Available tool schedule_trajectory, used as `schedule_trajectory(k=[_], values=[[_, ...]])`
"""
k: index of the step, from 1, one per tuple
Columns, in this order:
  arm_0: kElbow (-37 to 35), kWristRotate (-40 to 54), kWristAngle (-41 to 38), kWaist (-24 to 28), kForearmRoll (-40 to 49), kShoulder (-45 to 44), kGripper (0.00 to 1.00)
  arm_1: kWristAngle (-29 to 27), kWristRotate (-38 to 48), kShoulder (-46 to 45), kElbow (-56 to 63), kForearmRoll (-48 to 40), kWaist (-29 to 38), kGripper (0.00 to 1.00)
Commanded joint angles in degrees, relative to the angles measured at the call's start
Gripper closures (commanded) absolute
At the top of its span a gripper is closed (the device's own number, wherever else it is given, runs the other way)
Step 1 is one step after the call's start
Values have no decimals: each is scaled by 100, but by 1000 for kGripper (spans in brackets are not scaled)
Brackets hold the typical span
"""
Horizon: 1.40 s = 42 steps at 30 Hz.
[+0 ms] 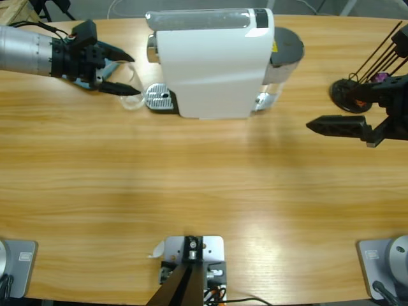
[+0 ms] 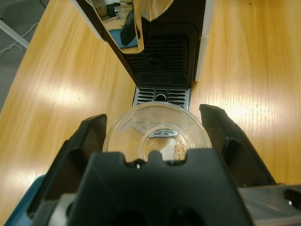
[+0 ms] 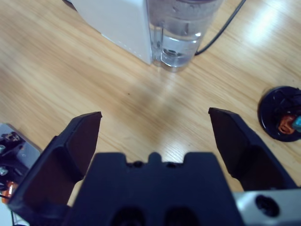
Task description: Pour coffee
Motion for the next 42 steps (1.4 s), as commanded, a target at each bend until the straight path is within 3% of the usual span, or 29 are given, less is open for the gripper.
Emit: schedule_trajectory(k=[1,21,42], values=[[-146,0,12,-160,-349,485,1000,-112,-161,111,-133,202,-115,0],[-615,-281,50,-364,-384,967,1000,-109,-249,406,-287,173,-115,0],[-652,-258,-97,-559,-384,1074,1000,-112,-247,445,-141,68,-115,0]])
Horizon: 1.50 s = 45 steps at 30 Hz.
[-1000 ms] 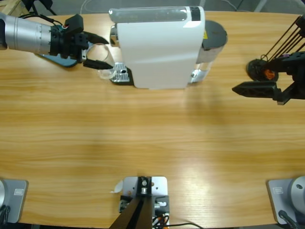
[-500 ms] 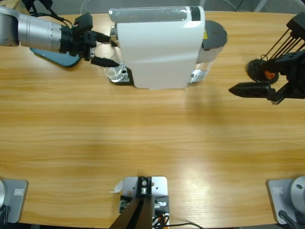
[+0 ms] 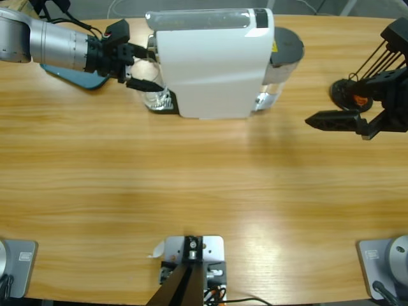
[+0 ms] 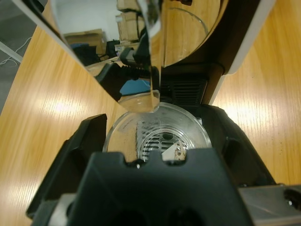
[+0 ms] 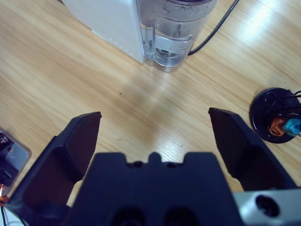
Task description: Pour coffee
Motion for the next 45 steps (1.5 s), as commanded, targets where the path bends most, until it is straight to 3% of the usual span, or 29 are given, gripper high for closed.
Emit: schedule_trajectory(k=[1,13,15,16,29,38,45], values=[[-89,-46,-108,-100,-46,392,1000,-63,-42,179,97,-72,-42,0],[-110,-55,-236,-127,-64,408,980,-61,-14,211,37,-165,-95,0],[-101,-55,-266,-127,-82,408,51,-52,-11,218,32,-165,-95,0],[-101,-55,-266,-127,-82,415,21,-52,-9,214,36,-165,-95,0],[-4,-90,-361,53,-126,290,0,-35,-9,218,25,-147,-95,0],[446,-72,-927,322,-126,-130,0,-44,-9,272,15,-147,-95,0],[931,-72,-842,471,-124,-777,0,-12,0,232,-12,-183,-95,0]])
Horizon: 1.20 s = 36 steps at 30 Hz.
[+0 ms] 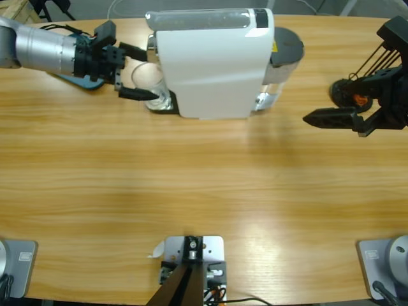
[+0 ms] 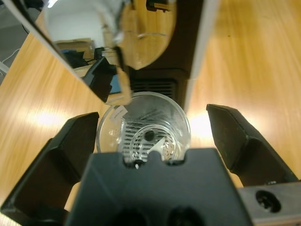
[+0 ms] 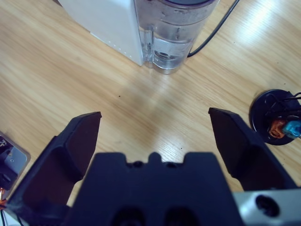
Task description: Pour coffee
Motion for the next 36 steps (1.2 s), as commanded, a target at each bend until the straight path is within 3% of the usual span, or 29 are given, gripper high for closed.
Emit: schedule_trajectory(k=[1,7,9,15,16,18,20,28,36], values=[[645,-57,148,214,-63,-747,0,-17,0,132,-12,-83,-62,0],[949,-274,1030,302,-54,-1436,0,-24,8,-7,4,-57,-62,18],[1144,-651,1064,285,-53,-1732,0,0,14,6,-50,-20,-62,160],[1851,-2037,1352,-42,165,-2967,2,195,22,366,-715,425,-62,175],[1969,-2093,1322,-63,165,-3150,0,248,44,433,-864,518,-62,277],[2155,-2114,1391,-91,165,-3398,0,371,321,610,-1356,859,-92,683],[2234,-2167,1684,-91,165,-3574,0,707,337,807,-1769,922,-160,996],[2243,-2545,2080,-91,271,-3581,0,1208,246,1841,-3330,910,-739,1000],[2252,-2553,2233,-91,292,-3438,0,1403,-7,2968,-4800,1826,-886,1000]])
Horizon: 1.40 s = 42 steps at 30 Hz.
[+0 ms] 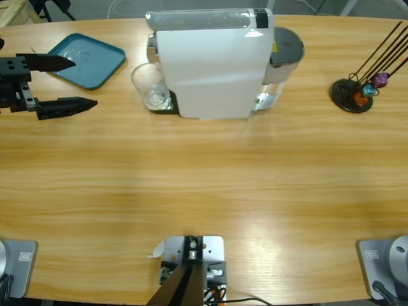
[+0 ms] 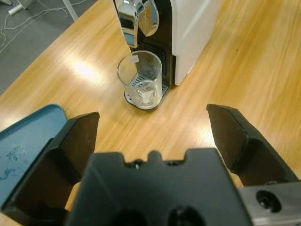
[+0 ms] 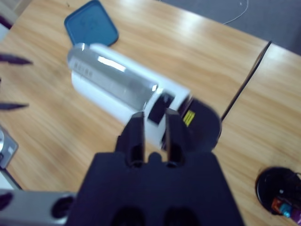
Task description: Pour coffee
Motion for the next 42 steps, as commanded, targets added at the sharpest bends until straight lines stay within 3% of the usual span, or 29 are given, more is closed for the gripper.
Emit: schedule_trajectory(k=[1,42], values=[[187,-80,214,-39,94,205,0,243,-236,1191,-904,748,-124,1000],[-30,-63,187,-188,-47,603,0,-12,-484,1545,-652,776,-115,1000]])
